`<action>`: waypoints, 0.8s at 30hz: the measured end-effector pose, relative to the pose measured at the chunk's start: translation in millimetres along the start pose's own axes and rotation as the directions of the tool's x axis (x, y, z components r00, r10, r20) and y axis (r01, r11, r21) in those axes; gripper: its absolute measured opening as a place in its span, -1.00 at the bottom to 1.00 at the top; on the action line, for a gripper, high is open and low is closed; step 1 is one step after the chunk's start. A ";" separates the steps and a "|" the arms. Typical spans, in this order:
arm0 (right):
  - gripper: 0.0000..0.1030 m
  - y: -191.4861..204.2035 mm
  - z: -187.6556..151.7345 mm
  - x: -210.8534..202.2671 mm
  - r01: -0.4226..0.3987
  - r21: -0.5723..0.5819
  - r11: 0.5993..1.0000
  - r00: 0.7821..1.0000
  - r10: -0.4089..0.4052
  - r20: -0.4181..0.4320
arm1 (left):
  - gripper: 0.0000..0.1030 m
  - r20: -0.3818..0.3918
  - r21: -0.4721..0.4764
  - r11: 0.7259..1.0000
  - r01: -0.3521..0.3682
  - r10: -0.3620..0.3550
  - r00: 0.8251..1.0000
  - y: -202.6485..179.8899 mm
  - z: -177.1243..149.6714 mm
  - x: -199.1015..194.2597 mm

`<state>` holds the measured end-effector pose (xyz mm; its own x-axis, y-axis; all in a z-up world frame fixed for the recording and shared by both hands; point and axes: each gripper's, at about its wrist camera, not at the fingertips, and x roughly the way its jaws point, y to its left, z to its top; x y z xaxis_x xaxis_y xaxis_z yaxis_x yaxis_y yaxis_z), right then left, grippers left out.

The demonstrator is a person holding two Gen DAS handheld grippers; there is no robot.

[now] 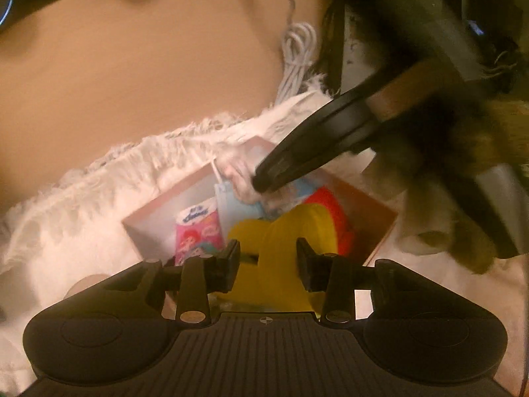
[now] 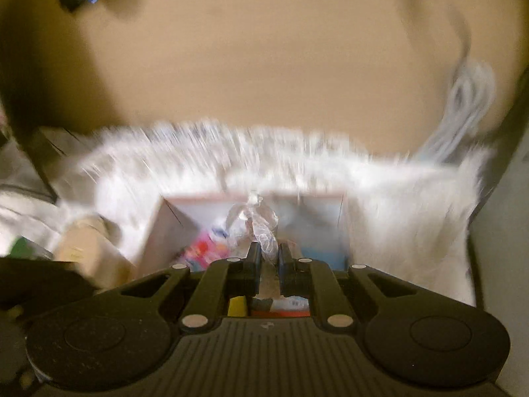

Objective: Organize soft objects
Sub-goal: 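Carry yellow toy and tissue flower over the pink box and open both tools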

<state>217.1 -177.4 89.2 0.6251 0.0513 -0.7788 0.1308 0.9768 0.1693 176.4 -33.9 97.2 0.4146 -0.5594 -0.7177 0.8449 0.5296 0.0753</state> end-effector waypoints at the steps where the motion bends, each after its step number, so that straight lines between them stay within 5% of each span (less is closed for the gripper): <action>1: -0.80 -0.3 0.0 12.7 0.012 0.014 1.000 0.999 -0.011 -0.040 | -0.03 0.002 -0.012 1.000 0.000 0.000 1.000 0.6 -1.0 0.6; 6: -0.72 -0.7 -4.7 25.4 -0.020 0.064 0.998 0.996 0.026 -0.088 | 0.04 -0.030 -0.044 0.999 0.001 -0.003 1.000 1.4 -5.1 4.9; 11: -0.36 2.0 -10.5 -12.5 -0.030 0.032 0.999 0.999 0.029 0.025 | 0.02 -0.055 -0.134 0.991 0.027 -0.035 0.998 8.1 -10.9 7.6; 18: 0.01 -0.4 -31.9 -87.0 0.009 -0.001 1.000 0.970 -0.009 0.244 | -0.02 0.085 -0.239 0.965 0.110 -0.092 0.992 18.6 -21.7 -37.6; 24: 0.05 -1.1 -69.9 -110.5 0.139 -0.032 0.990 0.946 -0.123 0.301 | -0.05 0.206 -0.324 0.941 0.103 -0.036 0.978 42.2 -47.7 -92.9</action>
<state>94.0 -169.6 132.8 0.8067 -0.1344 -0.5755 0.1918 0.9806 0.0398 157.4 70.8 134.1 0.4446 -0.6974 -0.5621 0.7280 0.6470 -0.2270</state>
